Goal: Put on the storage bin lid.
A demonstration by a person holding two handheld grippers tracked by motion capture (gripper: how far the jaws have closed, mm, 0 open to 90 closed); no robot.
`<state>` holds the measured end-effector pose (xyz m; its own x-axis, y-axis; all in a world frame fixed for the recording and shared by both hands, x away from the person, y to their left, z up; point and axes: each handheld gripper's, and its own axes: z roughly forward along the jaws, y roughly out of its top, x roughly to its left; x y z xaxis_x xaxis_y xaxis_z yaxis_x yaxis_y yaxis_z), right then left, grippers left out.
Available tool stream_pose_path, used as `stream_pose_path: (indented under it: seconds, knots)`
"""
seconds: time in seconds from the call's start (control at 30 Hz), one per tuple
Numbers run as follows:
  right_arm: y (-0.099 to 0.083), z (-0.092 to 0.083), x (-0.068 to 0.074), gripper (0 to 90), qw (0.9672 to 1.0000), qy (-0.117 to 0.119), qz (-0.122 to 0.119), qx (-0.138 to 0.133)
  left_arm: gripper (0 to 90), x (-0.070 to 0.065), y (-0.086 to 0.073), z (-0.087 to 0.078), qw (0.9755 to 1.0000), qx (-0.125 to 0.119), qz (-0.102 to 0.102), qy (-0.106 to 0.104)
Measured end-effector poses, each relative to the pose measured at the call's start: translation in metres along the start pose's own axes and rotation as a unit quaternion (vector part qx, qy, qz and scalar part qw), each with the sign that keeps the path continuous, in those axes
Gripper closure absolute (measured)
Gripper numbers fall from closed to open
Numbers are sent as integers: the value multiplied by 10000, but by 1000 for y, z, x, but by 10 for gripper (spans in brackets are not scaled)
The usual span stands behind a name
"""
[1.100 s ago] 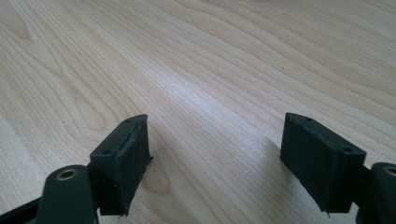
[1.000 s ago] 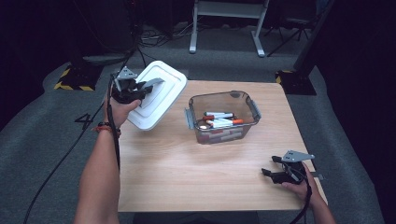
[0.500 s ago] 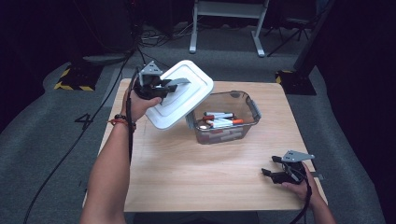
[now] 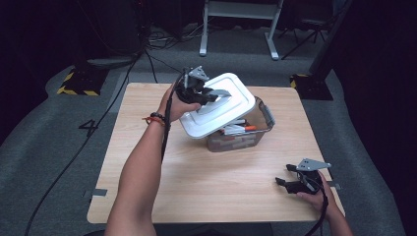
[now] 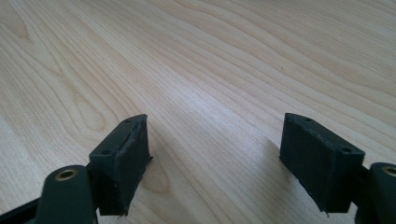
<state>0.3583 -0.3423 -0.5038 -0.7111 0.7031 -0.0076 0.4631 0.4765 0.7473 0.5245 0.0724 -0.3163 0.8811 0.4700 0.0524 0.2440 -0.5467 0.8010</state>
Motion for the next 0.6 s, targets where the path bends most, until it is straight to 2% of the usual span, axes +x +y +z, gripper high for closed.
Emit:
stream_pose_path:
  seconds: [0.17, 0.37, 0.47, 0.6]
  knots:
    - [0, 0, 0, 243, 10000, 0, 0, 0, 669, -9, 8, 28, 9995, 190, 146, -184]
    - [0, -1, 1, 248, 10000, 16, -17, 2, 669, -14, 10, 55, 9987, 358, 182, -304]
    - [0, -1, 0, 248, 10000, 18, -19, 1, 669, -14, 12, 64, 9981, 473, 212, -339]
    - [0, -1, 1, 250, 10000, 14, -28, -6, 669, -14, 16, 74, 9980, 446, 229, -384]
